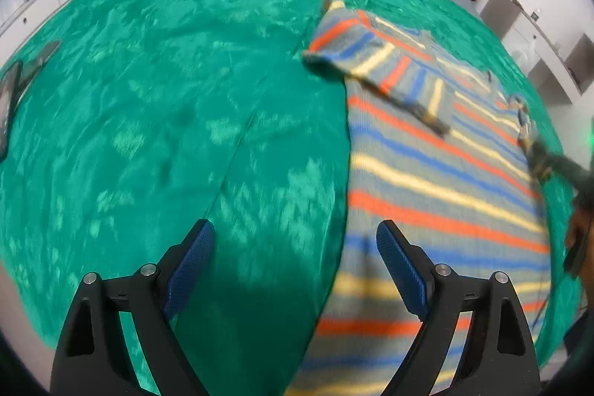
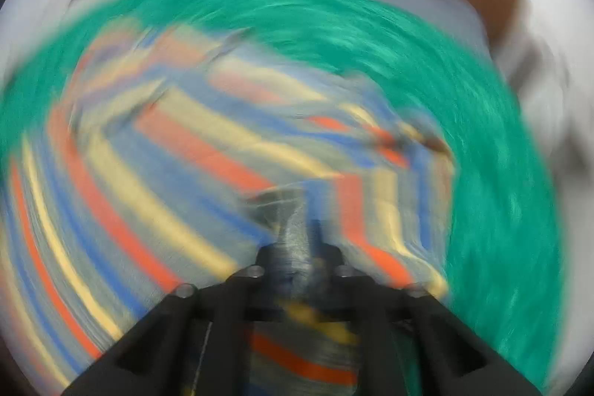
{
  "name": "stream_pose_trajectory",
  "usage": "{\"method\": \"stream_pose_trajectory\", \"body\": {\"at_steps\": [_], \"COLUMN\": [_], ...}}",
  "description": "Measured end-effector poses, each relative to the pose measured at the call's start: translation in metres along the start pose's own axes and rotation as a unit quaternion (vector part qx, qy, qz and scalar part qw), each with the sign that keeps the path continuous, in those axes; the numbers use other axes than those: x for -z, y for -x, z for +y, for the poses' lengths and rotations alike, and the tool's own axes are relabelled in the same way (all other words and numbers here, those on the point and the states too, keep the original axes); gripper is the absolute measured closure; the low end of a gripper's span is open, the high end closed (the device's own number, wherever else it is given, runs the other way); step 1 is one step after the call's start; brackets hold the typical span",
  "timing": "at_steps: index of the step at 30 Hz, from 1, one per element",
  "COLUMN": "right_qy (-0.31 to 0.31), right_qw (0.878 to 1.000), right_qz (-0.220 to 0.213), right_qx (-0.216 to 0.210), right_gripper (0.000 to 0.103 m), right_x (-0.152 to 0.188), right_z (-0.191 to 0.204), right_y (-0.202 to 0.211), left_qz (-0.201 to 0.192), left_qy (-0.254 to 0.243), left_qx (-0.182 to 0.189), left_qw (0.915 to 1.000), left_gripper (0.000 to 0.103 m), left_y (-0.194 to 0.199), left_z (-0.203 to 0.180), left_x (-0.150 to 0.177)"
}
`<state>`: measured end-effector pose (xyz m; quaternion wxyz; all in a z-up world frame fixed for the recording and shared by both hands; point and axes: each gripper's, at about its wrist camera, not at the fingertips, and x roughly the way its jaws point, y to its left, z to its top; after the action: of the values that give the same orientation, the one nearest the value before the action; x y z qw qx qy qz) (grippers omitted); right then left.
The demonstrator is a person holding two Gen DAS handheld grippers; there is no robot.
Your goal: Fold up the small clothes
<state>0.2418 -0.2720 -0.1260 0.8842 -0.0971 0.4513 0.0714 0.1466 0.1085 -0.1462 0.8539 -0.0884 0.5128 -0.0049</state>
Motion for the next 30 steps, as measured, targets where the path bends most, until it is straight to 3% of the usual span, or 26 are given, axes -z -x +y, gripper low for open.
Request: {"method": "stream_pose_trajectory", "body": {"at_steps": [2, 5, 8, 11, 17, 22, 26, 28, 30], "right_qy": [-0.092, -0.172, -0.245, -0.303, -0.345, -0.362, -0.366, -0.372, -0.375], "right_qw": [0.995, 0.98, 0.962, 0.948, 0.936, 0.928, 0.929, 0.926, 0.924], "right_qz": [-0.042, -0.063, -0.048, -0.017, -0.002, 0.009, 0.017, 0.018, 0.021], "right_qx": [0.022, 0.073, 0.108, 0.098, 0.074, 0.082, 0.046, 0.056, 0.072], "right_gripper": [0.096, 0.096, 0.096, 0.099, 0.1, 0.1, 0.1, 0.093, 0.079], "right_x": [0.006, 0.033, 0.069, 0.107, 0.15, 0.169, 0.181, 0.186, 0.19], "right_z": [-0.061, -0.144, -0.215, -0.26, -0.264, -0.261, -0.265, -0.271, -0.275], "right_y": [0.035, 0.081, 0.104, 0.102, 0.09, 0.088, 0.084, 0.09, 0.098], "left_qz": [-0.002, 0.002, 0.005, 0.007, 0.003, 0.009, 0.016, 0.016, 0.016], "left_qy": [-0.005, -0.007, -0.002, -0.008, -0.043, -0.046, -0.045, -0.049, -0.055], "left_qx": [-0.005, -0.007, 0.004, 0.013, 0.017, 0.011, 0.006, 0.002, -0.001], "left_qw": [1.0, 1.0, 1.0, 0.9999, 0.9989, 0.9989, 0.9988, 0.9986, 0.9983], "left_gripper": [0.013, 0.013, 0.013, 0.013, 0.013, 0.014, 0.014, 0.014, 0.014], "left_y": [0.007, 0.011, 0.016, 0.018, 0.029, 0.031, 0.029, 0.029, 0.028], "left_z": [0.005, 0.012, 0.008, -0.006, -0.032, -0.031, -0.028, -0.028, -0.027], "left_x": [0.009, 0.017, 0.024, 0.027, 0.033, 0.038, 0.043, 0.046, 0.05]}}
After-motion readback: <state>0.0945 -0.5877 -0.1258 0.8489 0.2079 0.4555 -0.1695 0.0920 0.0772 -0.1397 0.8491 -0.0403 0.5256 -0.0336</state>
